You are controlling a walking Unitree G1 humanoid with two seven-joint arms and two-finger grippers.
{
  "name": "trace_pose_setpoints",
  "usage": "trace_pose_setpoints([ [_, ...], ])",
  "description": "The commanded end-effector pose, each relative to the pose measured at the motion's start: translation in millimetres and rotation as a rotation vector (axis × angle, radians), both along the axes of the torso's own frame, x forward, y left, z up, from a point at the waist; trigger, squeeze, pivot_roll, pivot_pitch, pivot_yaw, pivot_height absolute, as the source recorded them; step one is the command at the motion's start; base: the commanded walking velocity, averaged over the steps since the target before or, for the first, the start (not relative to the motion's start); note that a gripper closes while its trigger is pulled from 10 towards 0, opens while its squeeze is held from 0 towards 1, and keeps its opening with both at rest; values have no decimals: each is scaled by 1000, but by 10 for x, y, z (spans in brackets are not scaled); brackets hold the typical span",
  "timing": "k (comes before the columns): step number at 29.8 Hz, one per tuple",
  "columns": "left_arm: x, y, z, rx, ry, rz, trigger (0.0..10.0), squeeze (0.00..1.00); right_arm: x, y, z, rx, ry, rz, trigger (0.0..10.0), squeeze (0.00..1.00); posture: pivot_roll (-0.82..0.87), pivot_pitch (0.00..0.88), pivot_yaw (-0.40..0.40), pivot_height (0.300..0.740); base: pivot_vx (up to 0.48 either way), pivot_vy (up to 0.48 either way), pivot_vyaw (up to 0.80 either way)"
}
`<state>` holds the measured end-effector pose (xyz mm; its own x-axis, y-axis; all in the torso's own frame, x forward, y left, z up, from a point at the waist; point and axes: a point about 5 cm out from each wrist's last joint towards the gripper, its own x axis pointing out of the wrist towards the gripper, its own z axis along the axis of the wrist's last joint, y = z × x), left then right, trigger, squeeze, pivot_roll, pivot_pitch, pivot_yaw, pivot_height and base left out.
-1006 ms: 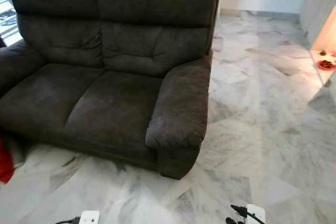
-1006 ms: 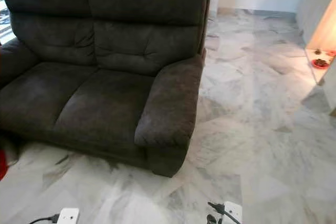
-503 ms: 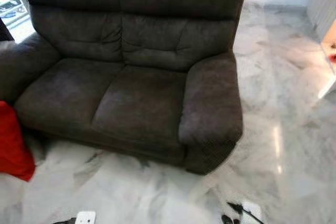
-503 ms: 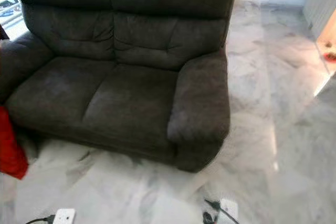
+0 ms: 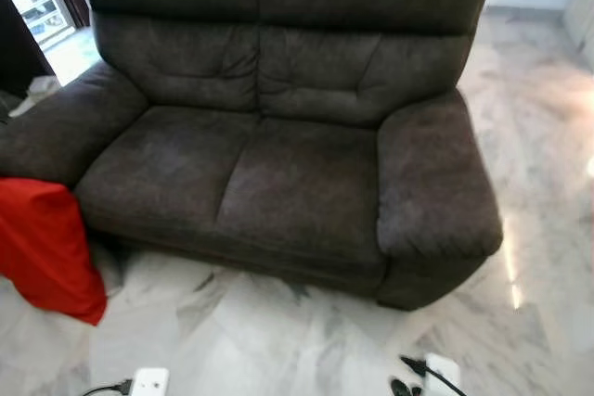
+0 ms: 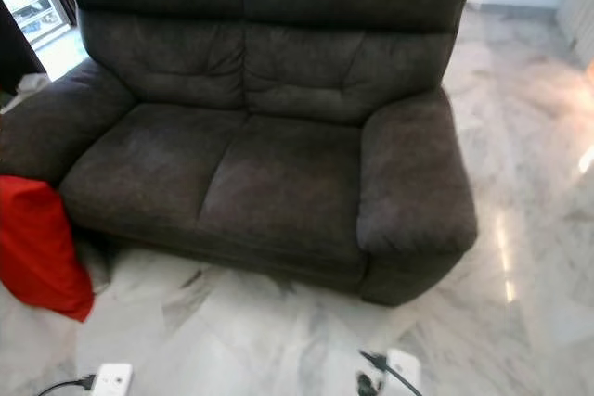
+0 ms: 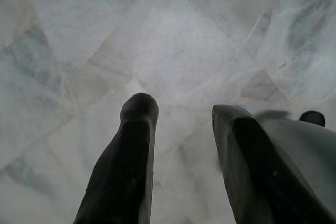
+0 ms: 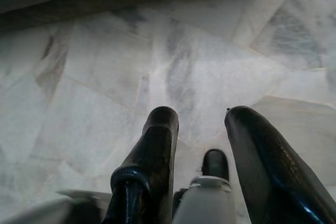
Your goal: Move the pillow to the sofa from floor
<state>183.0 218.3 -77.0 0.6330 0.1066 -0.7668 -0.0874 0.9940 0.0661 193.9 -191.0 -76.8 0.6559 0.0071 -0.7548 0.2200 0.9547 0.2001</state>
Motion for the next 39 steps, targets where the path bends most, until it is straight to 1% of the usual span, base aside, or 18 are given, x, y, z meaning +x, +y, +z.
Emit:
trace_pose_setpoints([
  [1,-53,61,-16,9,24,13,10000,0,22,58,2,17,-3,-3,10000,0,89,112,26,740,0,480,0],
  [6,-39,67,-7,9,19,10,10000,0,26,65,3,19,-3,-5,10000,0,87,111,27,740,0,480,0],
  [15,3,13,2,-5,1,27,10000,0,37,26,15,1,-4,32,10000,0,65,127,-6,740,0,480,0],
  [22,15,-10,2,-11,1,26,10000,0,49,18,24,-2,-10,33,10000,0,59,130,0,740,0,480,0],
  [33,-40,-4,-24,-12,19,21,10000,0,6,23,1,-2,2,44,10000,0,56,113,7,740,0,480,0],
  [39,-77,8,-39,-11,30,9,10000,0,-13,54,-13,2,9,51,10000,0,52,101,16,740,0,480,0],
])
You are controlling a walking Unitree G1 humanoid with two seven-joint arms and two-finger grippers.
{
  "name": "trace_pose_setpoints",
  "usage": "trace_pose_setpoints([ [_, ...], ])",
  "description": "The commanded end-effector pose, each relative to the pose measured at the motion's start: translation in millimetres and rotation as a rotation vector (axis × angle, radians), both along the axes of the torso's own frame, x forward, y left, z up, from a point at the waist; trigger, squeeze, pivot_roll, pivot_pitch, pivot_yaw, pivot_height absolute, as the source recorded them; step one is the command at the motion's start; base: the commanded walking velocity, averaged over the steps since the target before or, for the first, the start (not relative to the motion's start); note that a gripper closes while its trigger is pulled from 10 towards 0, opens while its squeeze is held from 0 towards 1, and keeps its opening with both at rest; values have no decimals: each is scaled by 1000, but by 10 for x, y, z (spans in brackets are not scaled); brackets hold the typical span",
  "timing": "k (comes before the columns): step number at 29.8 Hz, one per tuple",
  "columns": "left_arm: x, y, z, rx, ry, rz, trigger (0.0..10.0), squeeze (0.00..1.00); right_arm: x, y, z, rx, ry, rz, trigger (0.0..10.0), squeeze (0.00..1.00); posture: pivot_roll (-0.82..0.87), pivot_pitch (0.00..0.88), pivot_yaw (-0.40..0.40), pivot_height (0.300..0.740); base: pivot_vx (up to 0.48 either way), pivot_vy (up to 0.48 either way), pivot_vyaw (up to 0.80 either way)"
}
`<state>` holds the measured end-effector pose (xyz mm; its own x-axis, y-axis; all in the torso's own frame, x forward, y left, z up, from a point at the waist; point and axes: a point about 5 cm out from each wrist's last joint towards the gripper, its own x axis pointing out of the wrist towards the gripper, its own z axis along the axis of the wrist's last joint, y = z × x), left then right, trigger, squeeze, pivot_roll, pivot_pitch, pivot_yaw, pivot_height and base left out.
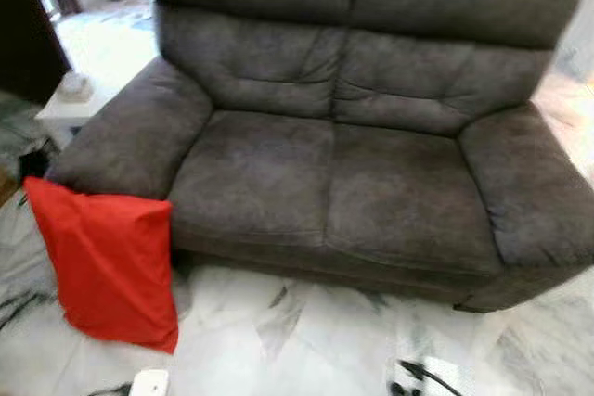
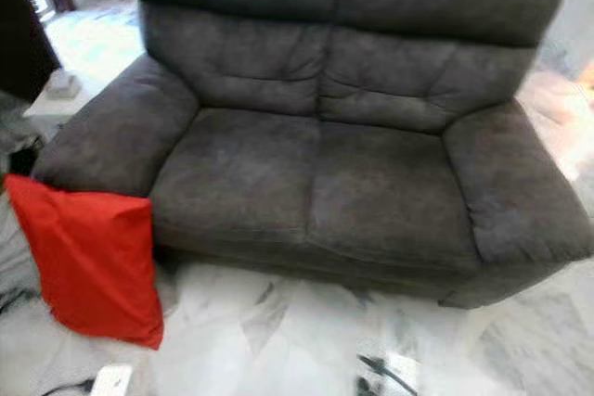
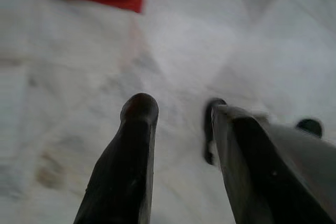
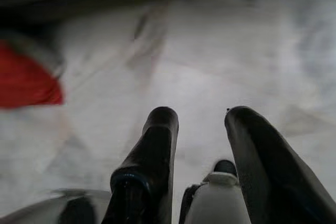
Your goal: Move the pillow to the sofa from floor
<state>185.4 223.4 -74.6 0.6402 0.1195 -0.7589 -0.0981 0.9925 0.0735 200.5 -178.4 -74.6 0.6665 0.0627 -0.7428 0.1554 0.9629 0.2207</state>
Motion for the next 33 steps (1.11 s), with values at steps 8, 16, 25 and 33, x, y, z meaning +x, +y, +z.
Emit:
trace_pose_setpoints([
  [8,-122,-60,-76,-19,49,-10,10000,0,-121,-41,-61,-15,41,-5,10000,0,57,90,23,740,0,480,0],
  [16,-119,-78,-78,-20,51,-18,10000,0,-130,-36,-66,-11,43,1,10000,0,58,88,23,740,0,480,0],
  [25,-103,-89,-74,-11,48,-21,10000,0,-123,-31,-62,-9,40,1,10000,0,60,93,21,740,0,327,0],
  [33,-105,-59,-67,-16,41,-9,10000,0,-121,-15,-62,1,36,-4,10000,0,60,104,23,740,0,0,0],
])
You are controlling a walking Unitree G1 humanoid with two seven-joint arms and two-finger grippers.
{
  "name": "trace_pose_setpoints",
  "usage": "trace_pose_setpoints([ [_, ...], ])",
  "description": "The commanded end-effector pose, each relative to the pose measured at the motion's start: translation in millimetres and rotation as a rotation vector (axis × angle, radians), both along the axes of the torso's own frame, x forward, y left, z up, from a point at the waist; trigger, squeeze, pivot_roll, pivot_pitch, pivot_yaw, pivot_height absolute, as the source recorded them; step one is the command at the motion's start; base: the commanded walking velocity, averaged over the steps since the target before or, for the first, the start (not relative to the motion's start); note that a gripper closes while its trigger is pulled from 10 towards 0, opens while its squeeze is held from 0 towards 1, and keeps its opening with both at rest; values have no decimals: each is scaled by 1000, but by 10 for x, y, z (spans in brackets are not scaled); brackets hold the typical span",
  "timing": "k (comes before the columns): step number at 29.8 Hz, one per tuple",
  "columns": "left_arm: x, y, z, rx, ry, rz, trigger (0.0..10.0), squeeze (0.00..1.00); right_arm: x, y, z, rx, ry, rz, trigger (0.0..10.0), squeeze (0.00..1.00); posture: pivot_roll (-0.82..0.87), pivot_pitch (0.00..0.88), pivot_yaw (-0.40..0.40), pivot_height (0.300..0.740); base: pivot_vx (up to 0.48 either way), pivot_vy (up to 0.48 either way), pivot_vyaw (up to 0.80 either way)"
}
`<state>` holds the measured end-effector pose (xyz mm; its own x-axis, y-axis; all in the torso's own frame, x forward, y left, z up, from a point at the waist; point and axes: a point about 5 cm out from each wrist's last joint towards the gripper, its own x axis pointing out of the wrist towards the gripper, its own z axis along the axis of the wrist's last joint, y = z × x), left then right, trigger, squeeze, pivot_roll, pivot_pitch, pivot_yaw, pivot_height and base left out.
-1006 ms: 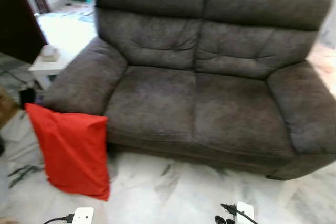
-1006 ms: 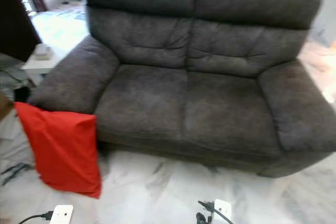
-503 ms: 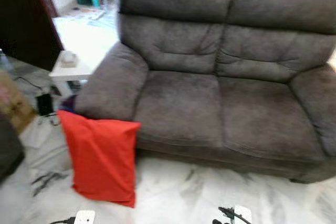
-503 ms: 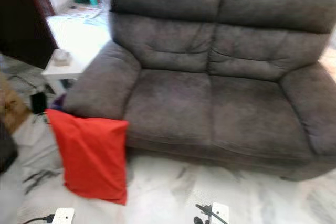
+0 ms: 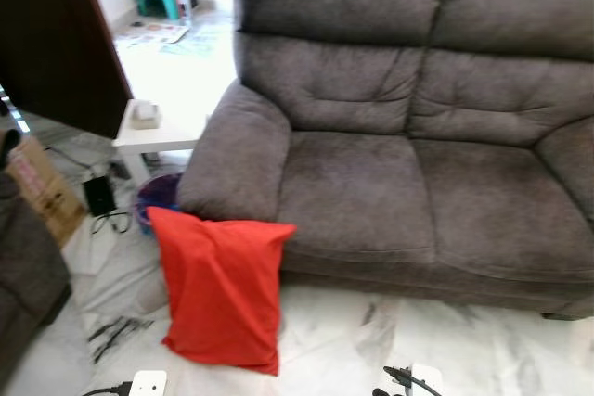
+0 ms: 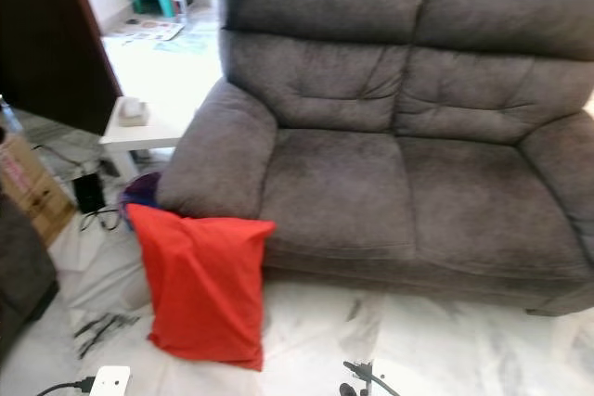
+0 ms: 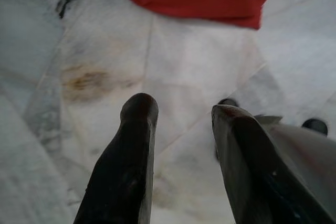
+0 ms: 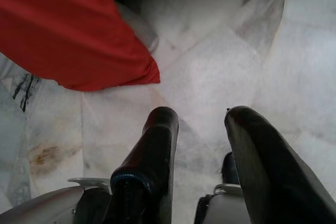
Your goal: Move the pillow to the sofa from floor
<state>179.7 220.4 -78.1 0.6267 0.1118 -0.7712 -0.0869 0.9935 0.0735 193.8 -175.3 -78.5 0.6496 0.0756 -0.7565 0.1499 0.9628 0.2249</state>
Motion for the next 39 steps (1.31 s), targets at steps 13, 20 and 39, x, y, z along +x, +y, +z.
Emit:
trace_pose_setpoints([
  [13,-9,-33,-13,-20,2,15,10000,0,-27,-45,-6,-16,-4,7,10000,0,62,115,21,740,76,0,34],
  [20,12,-41,-4,-22,-4,19,10000,0,-24,-37,-4,-15,-9,14,10000,0,63,115,20,740,252,0,535],
  [39,3,-15,-3,-18,-5,27,10000,0,-22,-54,-3,2,-6,-29,10000,0,66,114,17,740,313,0,253],
])
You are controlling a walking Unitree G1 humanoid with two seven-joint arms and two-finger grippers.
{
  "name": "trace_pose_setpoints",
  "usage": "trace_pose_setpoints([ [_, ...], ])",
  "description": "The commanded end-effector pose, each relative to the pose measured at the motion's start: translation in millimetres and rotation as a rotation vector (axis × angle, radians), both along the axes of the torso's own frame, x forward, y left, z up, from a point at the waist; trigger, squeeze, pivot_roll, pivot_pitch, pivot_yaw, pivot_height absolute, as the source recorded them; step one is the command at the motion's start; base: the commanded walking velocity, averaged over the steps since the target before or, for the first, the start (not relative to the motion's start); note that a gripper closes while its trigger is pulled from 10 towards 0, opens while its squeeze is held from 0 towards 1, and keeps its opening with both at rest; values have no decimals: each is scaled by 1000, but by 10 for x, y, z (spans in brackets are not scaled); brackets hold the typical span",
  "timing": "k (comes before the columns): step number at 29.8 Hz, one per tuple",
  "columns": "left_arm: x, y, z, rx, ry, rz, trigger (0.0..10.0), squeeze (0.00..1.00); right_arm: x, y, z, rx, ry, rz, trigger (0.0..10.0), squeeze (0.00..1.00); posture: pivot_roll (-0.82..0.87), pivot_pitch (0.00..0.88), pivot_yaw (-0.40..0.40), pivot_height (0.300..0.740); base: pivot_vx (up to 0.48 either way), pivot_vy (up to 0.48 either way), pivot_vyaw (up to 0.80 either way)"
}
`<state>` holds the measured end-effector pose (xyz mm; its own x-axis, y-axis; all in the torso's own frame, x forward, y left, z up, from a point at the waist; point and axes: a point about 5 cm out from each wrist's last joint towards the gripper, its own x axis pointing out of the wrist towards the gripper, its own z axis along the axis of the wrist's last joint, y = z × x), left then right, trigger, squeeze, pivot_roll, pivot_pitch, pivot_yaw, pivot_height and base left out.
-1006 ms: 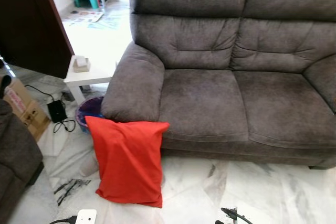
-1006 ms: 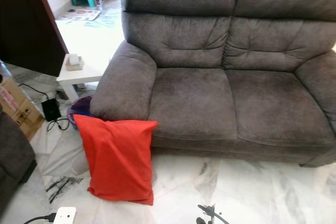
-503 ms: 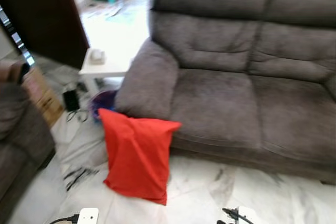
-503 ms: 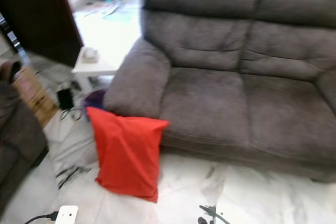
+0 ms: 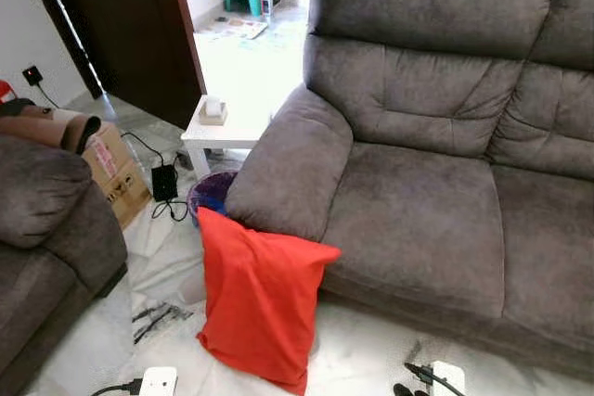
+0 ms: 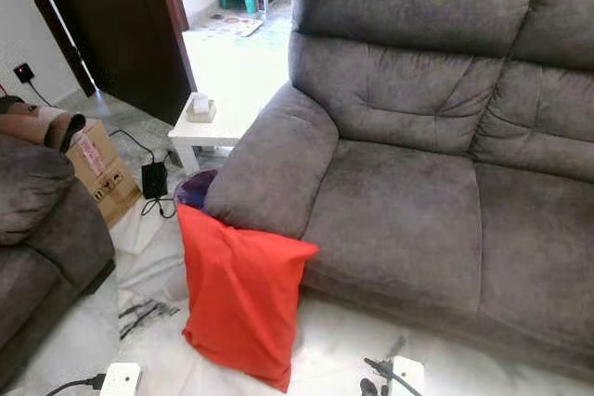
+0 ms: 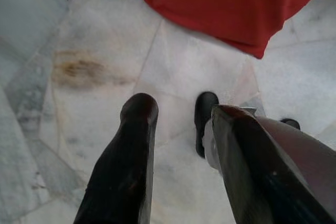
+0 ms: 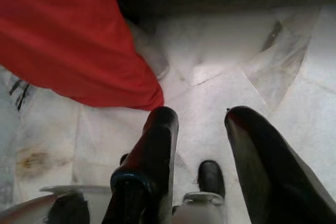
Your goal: Move the pillow to the sofa from floor
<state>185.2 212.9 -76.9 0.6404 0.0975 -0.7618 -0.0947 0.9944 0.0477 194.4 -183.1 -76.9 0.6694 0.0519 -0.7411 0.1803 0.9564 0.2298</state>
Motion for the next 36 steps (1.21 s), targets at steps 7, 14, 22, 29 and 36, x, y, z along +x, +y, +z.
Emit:
trace_pose_setpoints([
  [7,-44,58,-11,17,12,21,10000,0,-8,36,-7,-18,5,57,10000,0,72,110,14,740,236,0,398],
  [14,-19,37,-4,19,10,8,10000,0,39,94,12,-13,-8,67,10000,0,75,104,13,740,0,0,800],
  [22,-14,32,-3,20,11,3,10000,0,69,126,27,-11,-21,64,10000,0,75,103,15,740,0,0,800],
  [29,-18,33,-4,24,11,0,10000,0,84,108,37,-3,-27,46,10000,0,75,106,14,740,0,0,67],
  [36,-14,30,0,33,5,-12,10000,0,109,114,52,-12,-38,66,10000,0,74,109,13,740,0,-235,0],
])
